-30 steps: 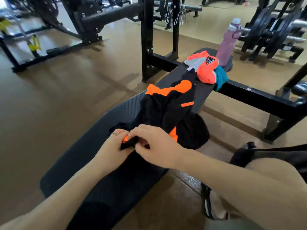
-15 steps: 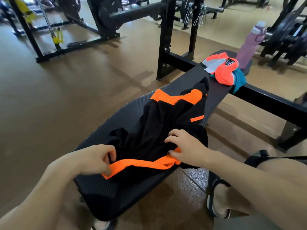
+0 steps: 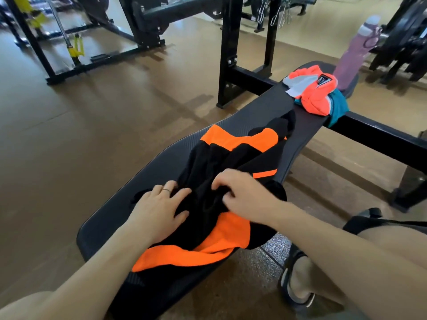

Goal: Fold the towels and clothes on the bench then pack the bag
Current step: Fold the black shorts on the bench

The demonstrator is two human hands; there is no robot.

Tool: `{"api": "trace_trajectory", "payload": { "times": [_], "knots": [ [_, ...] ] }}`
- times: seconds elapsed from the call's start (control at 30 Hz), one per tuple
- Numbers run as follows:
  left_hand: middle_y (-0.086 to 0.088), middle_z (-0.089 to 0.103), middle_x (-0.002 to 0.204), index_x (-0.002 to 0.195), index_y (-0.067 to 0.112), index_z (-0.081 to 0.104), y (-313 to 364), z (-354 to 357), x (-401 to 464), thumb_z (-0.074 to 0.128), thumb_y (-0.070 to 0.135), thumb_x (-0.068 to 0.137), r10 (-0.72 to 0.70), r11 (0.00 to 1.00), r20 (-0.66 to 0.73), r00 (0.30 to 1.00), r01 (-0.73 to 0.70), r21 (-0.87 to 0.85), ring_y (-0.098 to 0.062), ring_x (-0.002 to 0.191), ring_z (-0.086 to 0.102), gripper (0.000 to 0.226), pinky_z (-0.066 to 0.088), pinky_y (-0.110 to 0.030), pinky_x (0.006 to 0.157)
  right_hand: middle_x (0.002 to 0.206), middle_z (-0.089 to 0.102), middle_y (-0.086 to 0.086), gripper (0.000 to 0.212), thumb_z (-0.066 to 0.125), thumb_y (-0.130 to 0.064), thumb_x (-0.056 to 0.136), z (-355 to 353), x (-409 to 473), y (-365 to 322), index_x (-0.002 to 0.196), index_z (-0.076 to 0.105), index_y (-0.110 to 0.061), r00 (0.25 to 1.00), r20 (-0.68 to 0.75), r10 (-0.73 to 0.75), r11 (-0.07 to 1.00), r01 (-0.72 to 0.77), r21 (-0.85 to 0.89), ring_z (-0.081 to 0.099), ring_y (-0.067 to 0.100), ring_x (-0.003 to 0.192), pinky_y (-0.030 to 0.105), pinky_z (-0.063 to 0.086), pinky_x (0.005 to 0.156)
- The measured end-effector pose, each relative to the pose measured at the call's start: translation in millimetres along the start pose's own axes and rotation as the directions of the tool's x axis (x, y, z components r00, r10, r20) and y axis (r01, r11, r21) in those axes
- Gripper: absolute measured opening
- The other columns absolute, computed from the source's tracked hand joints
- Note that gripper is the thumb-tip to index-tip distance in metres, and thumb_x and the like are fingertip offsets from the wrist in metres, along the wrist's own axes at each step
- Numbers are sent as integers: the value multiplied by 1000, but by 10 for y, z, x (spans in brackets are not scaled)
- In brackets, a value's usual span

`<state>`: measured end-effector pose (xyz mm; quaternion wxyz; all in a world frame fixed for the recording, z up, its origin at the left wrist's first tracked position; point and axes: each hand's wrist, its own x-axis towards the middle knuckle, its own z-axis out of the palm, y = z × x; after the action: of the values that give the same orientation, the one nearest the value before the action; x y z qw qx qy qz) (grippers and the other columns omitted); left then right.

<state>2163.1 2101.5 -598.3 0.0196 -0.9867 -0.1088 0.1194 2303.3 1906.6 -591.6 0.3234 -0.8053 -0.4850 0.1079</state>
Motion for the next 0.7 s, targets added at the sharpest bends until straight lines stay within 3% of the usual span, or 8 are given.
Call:
{"api": "trace_trajectory", "payload": {
  "times": [0.1,0.17,0.3,0.37,0.43,0.53,0.63,0.7],
  "knots": [
    [2,55,117,121,25,43,-50,-123,65,40,34,101,-184,981,-5,983,184,64,-22,95,65,22,48,-34,66,89,62,2,24,50,2,72,-463,70,277,91,59,-11,931,-245,272,962,-273,29,58,23,85,43,51,80],
    [2,57,110,114,23,42,-148,-206,57,40,32,100,-304,951,124,944,292,105,-22,93,65,17,46,-34,67,98,62,6,24,56,-2,80,-737,98,496,103,55,-10,816,-313,487,869,-488,80,57,26,92,38,48,76],
    [-8,42,147,139,22,31,-147,-357,65,42,36,100,-395,918,174,902,382,104,-29,124,54,43,49,-40,86,128,51,15,67,66,-20,85,-881,154,798,141,32,-6,620,-36,783,613,-762,209,53,29,109,35,46,75],
    [-5,30,159,157,28,16,41,-437,178,46,41,101,-233,964,26,972,234,-123,-26,137,43,65,46,-39,102,139,45,14,83,69,-21,83,-836,199,829,150,23,-8,612,2,791,576,-746,335,50,31,121,40,48,94],
    [2,23,164,160,32,12,287,-515,387,50,44,101,-58,931,-112,992,13,-365,-21,147,33,72,36,-38,116,136,48,4,78,71,-16,81,-798,250,784,149,33,-12,668,-31,743,614,-662,430,49,25,122,40,46,101],
    [-2,24,166,161,30,15,526,-499,925,50,34,102,124,914,-249,960,-208,-348,-21,152,23,68,20,-37,124,123,58,1,64,67,-15,73,-747,321,695,133,48,-25,782,-33,623,726,-562,395,56,22,114,41,49,97],
    [-5,31,163,160,23,20,664,-381,1425,42,26,103,186,916,-152,971,-228,-330,-26,152,24,61,21,-47,123,99,62,4,62,53,-9,79,-760,379,717,136,38,-26,770,-63,635,664,-501,555,62,23,92,42,51,78],
    [-4,26,166,161,22,20,678,-326,1607,37,32,107,162,925,-16,987,-157,-347,-23,153,21,58,21,-46,123,104,61,7,64,46,-6,88,-827,408,781,148,30,-21,696,-45,717,570,-548,612,60,24,92,36,46,71]
  ]
}}
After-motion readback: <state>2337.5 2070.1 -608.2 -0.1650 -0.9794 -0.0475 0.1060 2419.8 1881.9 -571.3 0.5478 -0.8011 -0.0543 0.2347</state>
